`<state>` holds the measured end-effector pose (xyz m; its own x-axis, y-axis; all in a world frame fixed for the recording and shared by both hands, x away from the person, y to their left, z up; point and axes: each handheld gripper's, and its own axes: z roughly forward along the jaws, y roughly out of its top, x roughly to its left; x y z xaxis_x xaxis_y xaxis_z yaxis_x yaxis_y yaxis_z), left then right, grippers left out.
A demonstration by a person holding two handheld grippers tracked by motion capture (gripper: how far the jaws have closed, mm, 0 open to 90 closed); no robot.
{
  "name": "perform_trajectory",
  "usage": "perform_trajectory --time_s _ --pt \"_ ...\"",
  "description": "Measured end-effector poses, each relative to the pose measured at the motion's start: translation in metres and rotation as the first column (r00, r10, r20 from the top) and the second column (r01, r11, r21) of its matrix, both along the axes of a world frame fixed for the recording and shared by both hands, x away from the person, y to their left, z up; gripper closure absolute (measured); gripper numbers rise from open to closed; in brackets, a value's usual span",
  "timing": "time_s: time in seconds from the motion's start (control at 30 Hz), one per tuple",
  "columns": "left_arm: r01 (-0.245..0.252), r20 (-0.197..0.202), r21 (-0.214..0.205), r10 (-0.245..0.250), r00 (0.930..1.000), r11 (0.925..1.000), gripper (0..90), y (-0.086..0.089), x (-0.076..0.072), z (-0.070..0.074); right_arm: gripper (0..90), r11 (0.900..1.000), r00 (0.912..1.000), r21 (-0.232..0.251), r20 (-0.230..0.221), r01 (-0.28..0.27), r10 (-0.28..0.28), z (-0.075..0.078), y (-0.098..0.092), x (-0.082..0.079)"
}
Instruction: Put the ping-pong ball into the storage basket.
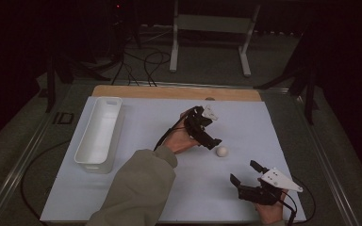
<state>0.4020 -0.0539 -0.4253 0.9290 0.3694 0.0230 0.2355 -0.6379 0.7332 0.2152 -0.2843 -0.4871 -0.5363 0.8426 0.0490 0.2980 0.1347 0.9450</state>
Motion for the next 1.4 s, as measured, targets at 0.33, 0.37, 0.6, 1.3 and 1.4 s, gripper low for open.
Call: perform_trajectory --time_s 0.33,0.37,0.6,1.3,1.4 --pt "0.026 -0.042 0.041 -0.025 0.9988 0.9988 0.0 -0.018 0.002 -0.011 7.5 1.0 1.0 0.002 -0.002 -0.001 0.001 0.0 0.001 0.0" --pt "0.029 -0.046 0.045 -0.027 0.9986 0.9986 0.0 -0.02 0.003 -0.012 7.5 1.0 1.0 0.003 -0.002 -0.001 0.001 0.0 0.001 0.0" --pt "0.037 -0.063 0.06 -0.033 0.9974 0.9975 0.0 -0.028 0.004 -0.017 7.5 1.0 1.0 0.005 -0.003 -0.002 0.002 0.0 0.0 0.0" --pt "0.025 -0.131 0.094 -0.013 0.9913 0.9953 0.0 -0.043 0.01 -0.038 7.5 1.0 1.0 0.007 -0.002 -0.002 0.002 0.001 0.0 0.0" --pt "0.027 -0.136 0.096 -0.014 0.9907 0.995 0.0 -0.045 0.01 -0.04 7.5 1.0 1.0 0.009 -0.001 -0.002 0.002 0.001 -0.001 0.0"
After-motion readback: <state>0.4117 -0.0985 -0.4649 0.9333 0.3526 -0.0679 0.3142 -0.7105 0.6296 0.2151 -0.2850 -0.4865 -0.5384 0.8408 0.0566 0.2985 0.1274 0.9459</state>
